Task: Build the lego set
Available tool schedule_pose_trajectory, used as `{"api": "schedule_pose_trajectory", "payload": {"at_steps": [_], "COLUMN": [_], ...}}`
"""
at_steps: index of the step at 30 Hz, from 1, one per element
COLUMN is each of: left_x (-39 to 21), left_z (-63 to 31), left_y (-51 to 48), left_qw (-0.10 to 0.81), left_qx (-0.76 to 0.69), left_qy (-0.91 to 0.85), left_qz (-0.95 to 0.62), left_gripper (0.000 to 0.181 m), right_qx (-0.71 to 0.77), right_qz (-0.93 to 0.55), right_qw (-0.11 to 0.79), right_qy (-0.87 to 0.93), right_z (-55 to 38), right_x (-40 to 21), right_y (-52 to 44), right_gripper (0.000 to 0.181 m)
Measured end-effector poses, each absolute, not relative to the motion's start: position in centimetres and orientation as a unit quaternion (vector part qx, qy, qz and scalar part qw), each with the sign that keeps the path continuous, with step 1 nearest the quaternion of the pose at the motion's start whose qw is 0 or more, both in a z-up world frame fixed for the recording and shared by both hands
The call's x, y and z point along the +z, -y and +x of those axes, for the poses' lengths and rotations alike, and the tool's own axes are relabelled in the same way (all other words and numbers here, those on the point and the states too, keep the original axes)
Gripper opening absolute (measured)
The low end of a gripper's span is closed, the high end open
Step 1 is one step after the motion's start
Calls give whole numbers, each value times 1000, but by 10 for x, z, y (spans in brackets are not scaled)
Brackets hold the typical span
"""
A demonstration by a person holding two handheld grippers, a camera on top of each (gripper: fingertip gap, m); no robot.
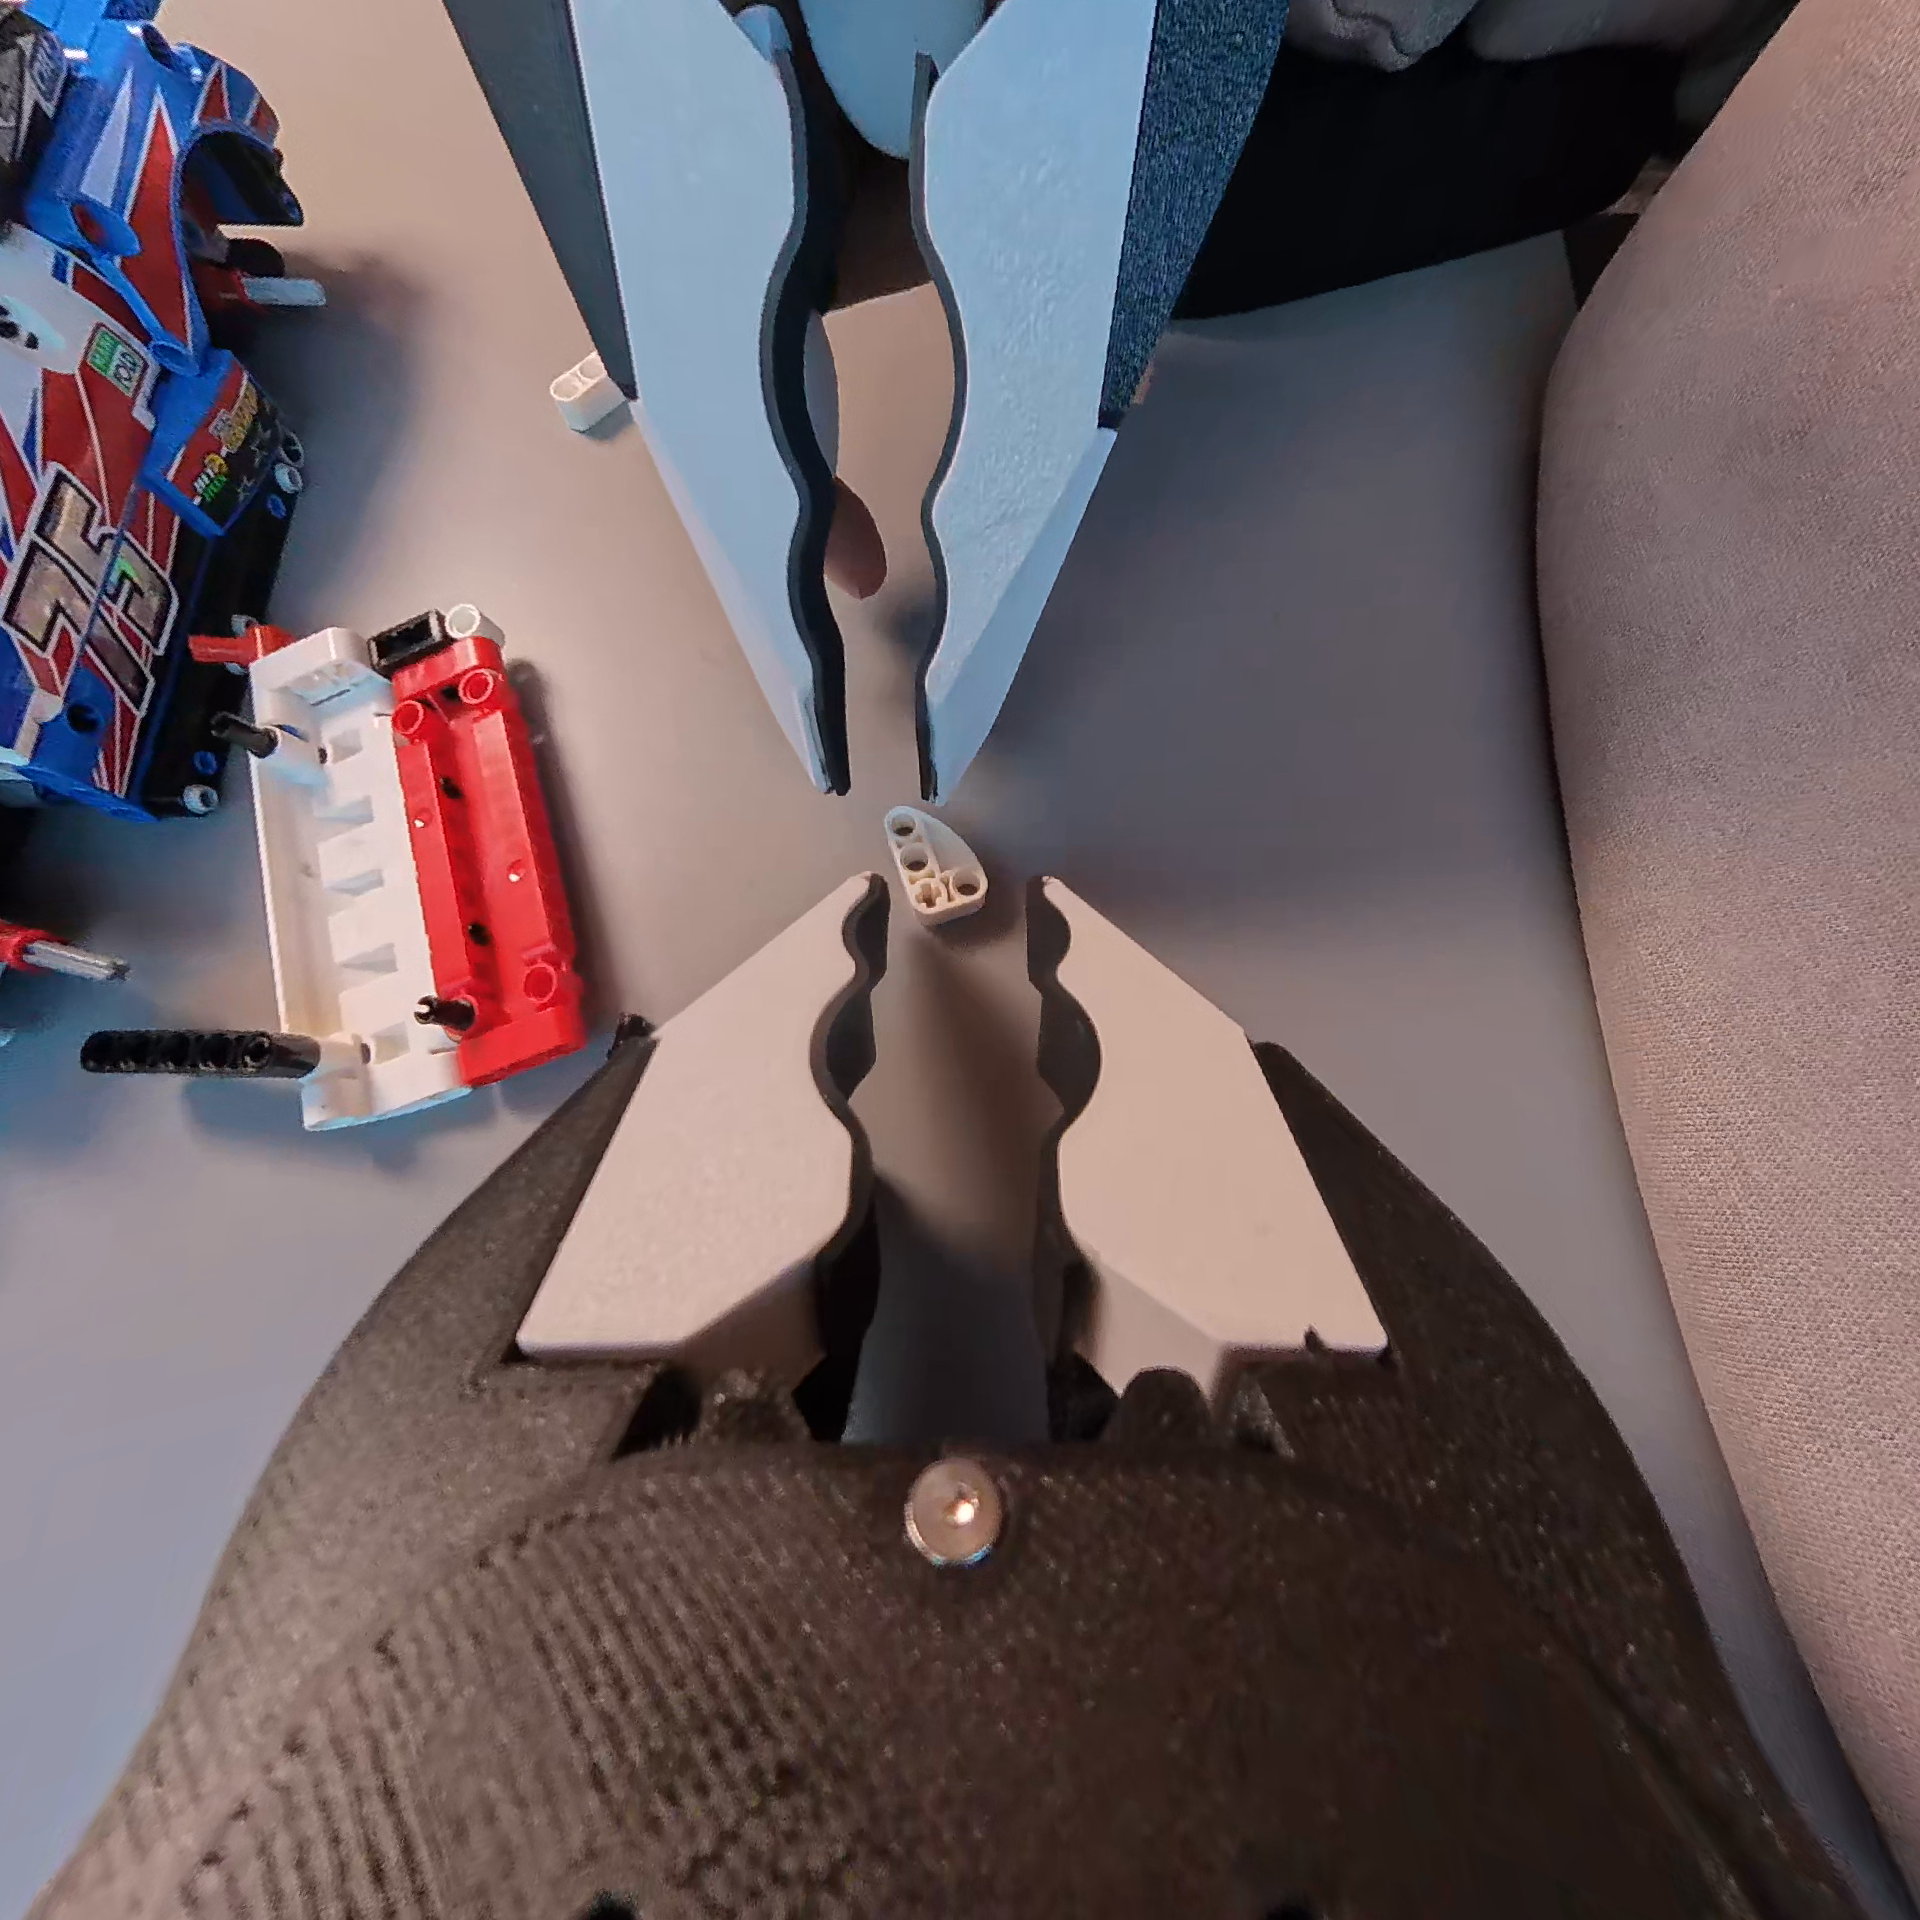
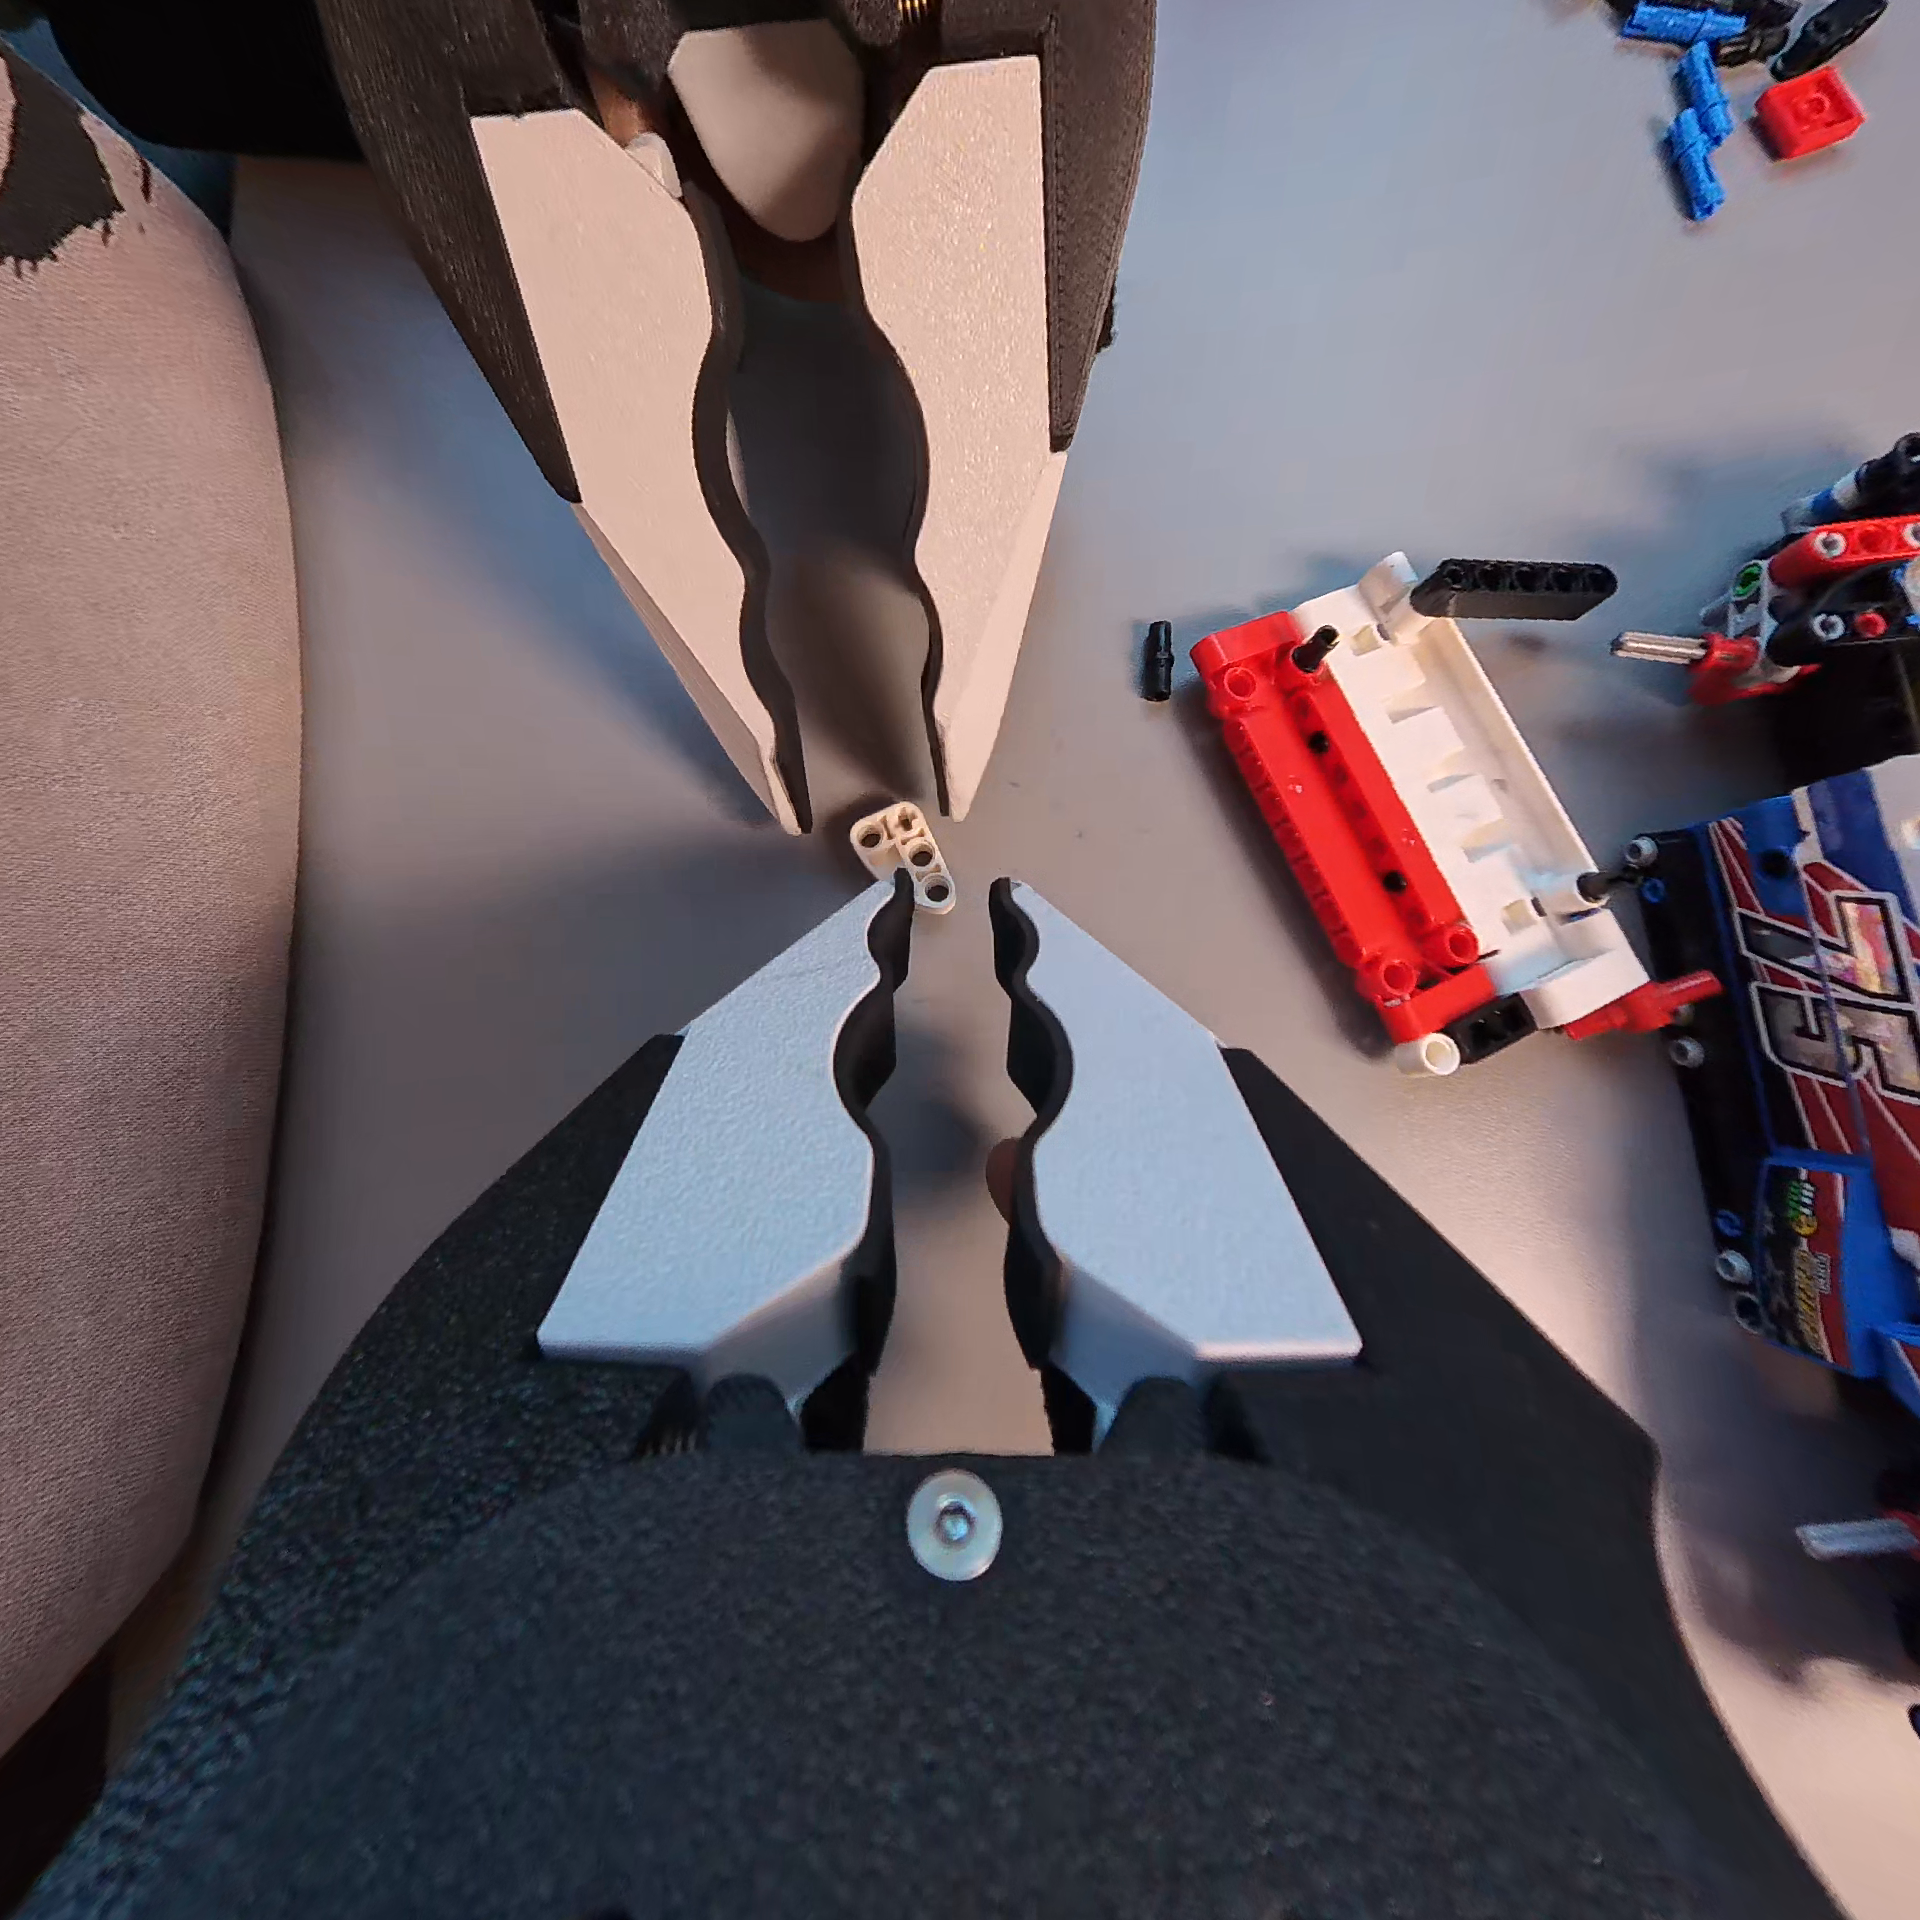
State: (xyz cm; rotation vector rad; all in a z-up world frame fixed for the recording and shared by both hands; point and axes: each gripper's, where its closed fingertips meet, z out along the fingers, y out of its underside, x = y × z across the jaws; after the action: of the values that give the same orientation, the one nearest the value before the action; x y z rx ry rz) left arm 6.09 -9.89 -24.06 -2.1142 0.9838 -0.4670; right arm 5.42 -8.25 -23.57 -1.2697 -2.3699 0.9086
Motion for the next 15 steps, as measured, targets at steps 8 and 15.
{"api": "schedule_pose_trajectory", "payload": {"at_steps": [8,15], "left_x": [-245,-245], "left_z": [63,60], "left_y": [96,90], "left_qw": [373,382], "left_qx": [-170,-150], "left_qy": [-386,-375], "left_qz": [-826,-831], "left_gripper": [15,14], "right_qx": [331,352], "right_qz": [-447,-463], "right_qw": [164,186], "right_qy": [815,792], "right_z": [53,51], "right_x": [-230,-219], "right_y": [78,66], "right_gripper": [12,11]}}
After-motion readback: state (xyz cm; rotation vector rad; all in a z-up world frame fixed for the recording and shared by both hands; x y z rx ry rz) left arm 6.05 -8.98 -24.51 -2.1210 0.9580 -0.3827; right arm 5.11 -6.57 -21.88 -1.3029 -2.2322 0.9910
